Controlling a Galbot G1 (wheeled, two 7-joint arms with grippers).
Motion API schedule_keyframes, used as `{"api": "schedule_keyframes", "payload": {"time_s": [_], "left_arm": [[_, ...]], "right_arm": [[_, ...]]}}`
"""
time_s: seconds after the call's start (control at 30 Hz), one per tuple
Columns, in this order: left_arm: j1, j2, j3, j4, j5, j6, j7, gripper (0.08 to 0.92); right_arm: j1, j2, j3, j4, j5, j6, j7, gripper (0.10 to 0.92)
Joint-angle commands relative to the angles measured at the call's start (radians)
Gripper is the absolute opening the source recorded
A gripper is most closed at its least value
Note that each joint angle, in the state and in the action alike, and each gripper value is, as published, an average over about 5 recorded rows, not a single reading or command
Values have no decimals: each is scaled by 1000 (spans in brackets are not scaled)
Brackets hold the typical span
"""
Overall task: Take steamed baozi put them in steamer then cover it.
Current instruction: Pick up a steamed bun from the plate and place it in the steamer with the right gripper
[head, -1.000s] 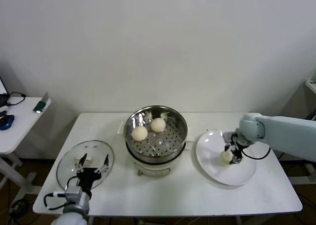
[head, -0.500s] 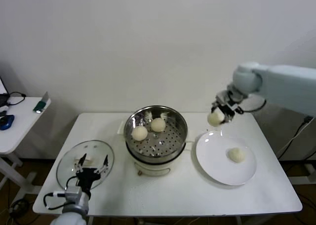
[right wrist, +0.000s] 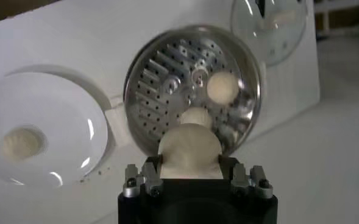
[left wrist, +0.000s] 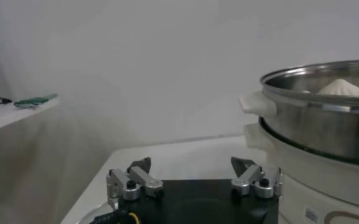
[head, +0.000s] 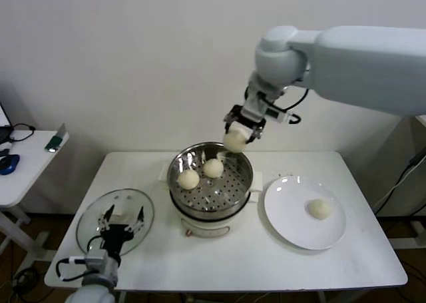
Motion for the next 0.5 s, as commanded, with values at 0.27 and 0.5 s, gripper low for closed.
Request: {"api": "schedule_keyframes", "payload": {"time_s": [0.27, 0.5], "left_arm": [[5, -8, -9, -12, 0, 4, 0, 823], [8, -9, -17, -10, 0, 4, 0, 823]], "right_arm": [[-317, 100, 27, 70, -240, -9, 75, 636], [-392, 119, 29, 7, -277, -11, 87, 636]]}}
